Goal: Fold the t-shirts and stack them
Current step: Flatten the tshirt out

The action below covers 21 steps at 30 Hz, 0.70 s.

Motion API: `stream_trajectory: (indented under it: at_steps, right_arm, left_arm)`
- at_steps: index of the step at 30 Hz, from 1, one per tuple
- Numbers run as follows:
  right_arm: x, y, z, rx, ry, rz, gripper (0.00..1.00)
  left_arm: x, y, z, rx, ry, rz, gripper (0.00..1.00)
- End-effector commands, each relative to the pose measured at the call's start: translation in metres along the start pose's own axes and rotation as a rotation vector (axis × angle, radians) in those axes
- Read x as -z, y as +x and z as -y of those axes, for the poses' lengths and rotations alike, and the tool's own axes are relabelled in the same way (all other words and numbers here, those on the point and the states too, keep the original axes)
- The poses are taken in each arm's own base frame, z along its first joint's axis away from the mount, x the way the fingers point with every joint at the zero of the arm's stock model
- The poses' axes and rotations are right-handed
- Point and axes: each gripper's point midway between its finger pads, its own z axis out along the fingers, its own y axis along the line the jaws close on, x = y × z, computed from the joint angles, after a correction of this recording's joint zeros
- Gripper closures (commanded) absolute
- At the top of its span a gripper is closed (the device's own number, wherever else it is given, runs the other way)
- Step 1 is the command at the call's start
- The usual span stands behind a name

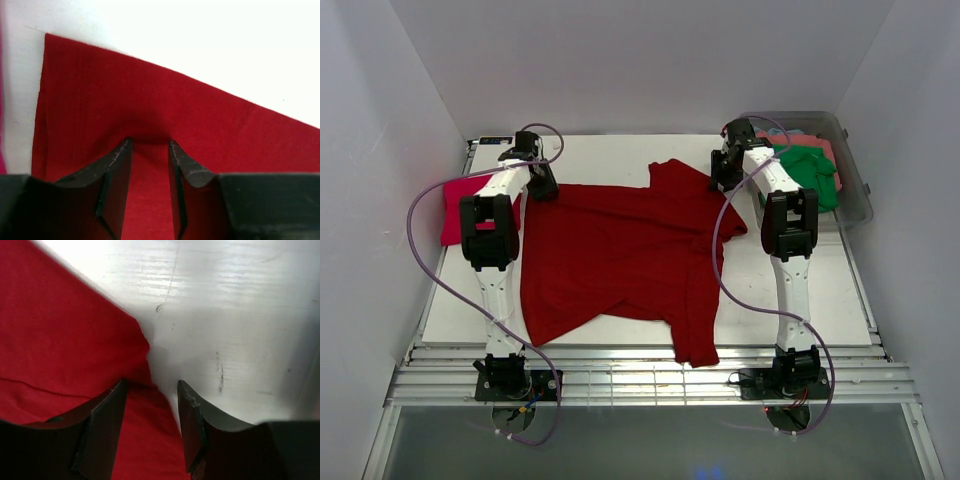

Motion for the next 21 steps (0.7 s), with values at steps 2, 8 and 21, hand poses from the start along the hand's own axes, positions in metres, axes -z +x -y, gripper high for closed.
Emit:
stream_trajectory:
  at_steps: [2,8,21]
  right_arm:
    - [-0.005,-0.033,-0.008,0.031,-0.046,0.118,0.47]
    - [0.006,-0.066,-0.006,-0.006,-0.074,0.235,0.43]
    - [-0.038,-0.015,-0.022,-0.072,-0.204,0.084,0.47]
  left_arm:
    - [0.037,-0.015,0.001,-0.011,-0.002,0.04,0.55]
    - [0.054,-0.026,0.005,-0.026,0.011,0.076,0.56]
    - [0.056,-0.016,0.005,-0.008,0.021,0.054,0.45]
